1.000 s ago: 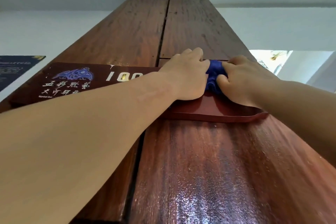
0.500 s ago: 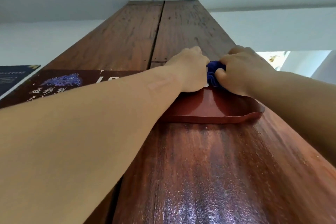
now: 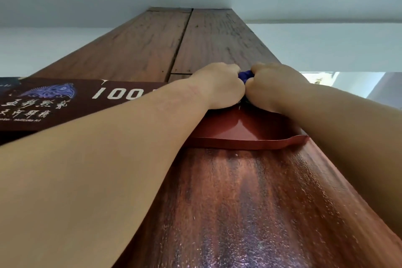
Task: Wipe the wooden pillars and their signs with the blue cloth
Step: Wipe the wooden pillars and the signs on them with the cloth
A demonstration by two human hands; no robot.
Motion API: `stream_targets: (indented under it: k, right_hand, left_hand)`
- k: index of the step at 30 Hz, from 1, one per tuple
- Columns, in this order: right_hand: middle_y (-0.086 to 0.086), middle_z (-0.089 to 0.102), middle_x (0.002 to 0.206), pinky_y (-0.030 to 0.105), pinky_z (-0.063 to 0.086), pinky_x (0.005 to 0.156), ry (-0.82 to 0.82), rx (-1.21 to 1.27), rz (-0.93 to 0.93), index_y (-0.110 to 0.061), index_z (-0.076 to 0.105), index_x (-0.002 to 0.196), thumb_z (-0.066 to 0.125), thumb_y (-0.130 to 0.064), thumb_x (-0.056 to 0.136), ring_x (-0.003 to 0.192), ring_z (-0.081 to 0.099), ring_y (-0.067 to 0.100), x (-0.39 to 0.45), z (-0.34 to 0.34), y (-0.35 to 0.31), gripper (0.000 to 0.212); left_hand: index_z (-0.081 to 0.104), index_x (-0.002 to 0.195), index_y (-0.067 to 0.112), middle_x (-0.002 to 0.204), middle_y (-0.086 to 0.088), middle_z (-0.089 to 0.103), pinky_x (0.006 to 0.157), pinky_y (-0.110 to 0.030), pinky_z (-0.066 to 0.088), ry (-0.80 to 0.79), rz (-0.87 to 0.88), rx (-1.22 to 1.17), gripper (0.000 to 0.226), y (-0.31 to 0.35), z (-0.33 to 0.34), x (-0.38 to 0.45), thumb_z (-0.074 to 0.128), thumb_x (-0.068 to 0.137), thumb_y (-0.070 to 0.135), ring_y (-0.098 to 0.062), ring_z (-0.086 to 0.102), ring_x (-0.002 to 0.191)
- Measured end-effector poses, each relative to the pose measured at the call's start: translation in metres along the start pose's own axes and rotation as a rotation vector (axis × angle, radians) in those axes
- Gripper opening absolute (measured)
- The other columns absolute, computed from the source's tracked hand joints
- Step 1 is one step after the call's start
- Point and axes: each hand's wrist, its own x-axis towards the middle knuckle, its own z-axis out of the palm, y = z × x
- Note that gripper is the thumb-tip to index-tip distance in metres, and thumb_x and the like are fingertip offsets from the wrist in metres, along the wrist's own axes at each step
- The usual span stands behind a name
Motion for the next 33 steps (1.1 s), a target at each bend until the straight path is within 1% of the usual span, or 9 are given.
stream_targets:
  k: [5, 11, 16, 18, 19, 22, 26, 29, 33]
  right_hand:
    - [0.008, 0.049, 0.091, 0.036, 0.037, 0.069, -0.011, 0.020, 0.013, -0.017, 0.049, 0.091, 0.033, -0.040, 0.073, 0.086, 0.047, 0.031, 0.000, -0.004, -0.002, 0.033]
    - [0.009, 0.046, 0.081, 0.034, 0.033, 0.067, -0.094, -0.074, -0.002, -0.014, 0.046, 0.070, 0.035, -0.032, 0.082, 0.079, 0.044, 0.029, 0.010, -0.010, -0.023, 0.024]
    - [0.006, 0.046, 0.060, 0.033, 0.034, 0.061, -0.152, -0.121, -0.077, -0.015, 0.044, 0.061, 0.029, -0.024, 0.092, 0.068, 0.047, 0.028, 0.014, -0.005, -0.068, 0.036]
    - [0.005, 0.054, 0.045, 0.032, 0.035, 0.055, -0.169, -0.112, -0.102, -0.012, 0.051, 0.061, 0.030, -0.024, 0.092, 0.067, 0.055, 0.028, 0.014, -0.003, -0.098, 0.039]
    - [0.004, 0.060, 0.047, 0.031, 0.035, 0.054, -0.172, -0.102, -0.108, -0.008, 0.055, 0.065, 0.032, -0.024, 0.092, 0.069, 0.058, 0.027, 0.013, -0.001, -0.107, 0.039]
    - [0.015, 0.066, 0.099, 0.031, 0.032, 0.067, -0.161, -0.075, -0.161, -0.009, 0.059, 0.089, 0.030, -0.025, 0.094, 0.083, 0.051, 0.029, 0.023, 0.009, -0.158, 0.034]
    - [0.001, 0.047, 0.069, 0.031, 0.032, 0.061, -0.183, -0.063, -0.142, -0.013, 0.048, 0.066, 0.031, -0.033, 0.082, 0.060, 0.043, 0.017, 0.030, 0.019, -0.216, 0.031]
    - [0.002, 0.050, 0.065, 0.029, 0.030, 0.049, -0.148, -0.011, -0.106, -0.017, 0.051, 0.061, 0.032, -0.036, 0.069, 0.057, 0.047, 0.018, 0.031, 0.025, -0.246, 0.028]
    - [0.005, 0.049, 0.062, 0.028, 0.028, 0.048, -0.149, 0.010, -0.123, -0.015, 0.049, 0.057, 0.031, -0.037, 0.068, 0.056, 0.046, 0.020, 0.036, 0.032, -0.273, 0.031]
  left_hand:
    - [0.059, 0.106, 0.019, 0.108, -0.003, 0.059, 0.083, -0.036, 0.043, 0.021, -0.023, -0.029, 0.033, -0.004, -0.002, 0.004, 0.035, 0.084, 0.024, -0.022, 0.053, 0.097]
    - [0.062, 0.095, 0.016, 0.094, 0.000, 0.061, 0.057, -0.024, 0.035, 0.067, -0.052, -0.088, 0.028, -0.018, -0.009, 0.007, 0.037, 0.084, 0.020, -0.018, 0.053, 0.082]
    - [0.062, 0.102, 0.009, 0.117, -0.009, 0.061, 0.073, -0.025, 0.031, 0.043, 0.003, 0.036, 0.032, -0.055, -0.025, -0.009, 0.034, 0.089, 0.017, -0.025, 0.051, 0.098]
    - [0.064, 0.102, 0.007, 0.116, -0.012, 0.061, 0.068, -0.026, 0.032, 0.044, -0.003, 0.046, 0.035, -0.080, -0.039, -0.022, 0.032, 0.091, 0.018, -0.024, 0.051, 0.089]
    - [0.064, 0.098, 0.008, 0.113, -0.013, 0.063, 0.066, -0.027, 0.033, 0.038, -0.006, 0.055, 0.035, -0.089, -0.043, -0.027, 0.032, 0.090, 0.020, -0.023, 0.050, 0.085]
    - [0.063, 0.089, 0.011, 0.104, -0.011, 0.064, 0.067, -0.028, 0.031, 0.052, 0.014, 0.125, 0.033, -0.137, -0.065, -0.046, 0.031, 0.090, 0.022, -0.020, 0.049, 0.083]
    - [0.057, 0.070, 0.019, 0.081, -0.003, 0.061, 0.060, -0.030, 0.032, 0.057, 0.034, 0.130, 0.030, -0.190, -0.090, -0.066, 0.033, 0.088, 0.024, -0.021, 0.053, 0.077]
    - [0.062, 0.080, 0.013, 0.087, -0.005, 0.065, 0.071, -0.035, 0.043, 0.048, 0.019, 0.131, 0.033, -0.219, -0.104, -0.075, 0.033, 0.086, 0.026, -0.024, 0.056, 0.086]
    - [0.066, 0.090, 0.015, 0.092, -0.003, 0.066, 0.081, -0.042, 0.048, 0.032, -0.045, 0.113, 0.043, -0.246, -0.117, -0.089, 0.028, 0.080, 0.034, -0.023, 0.057, 0.089]
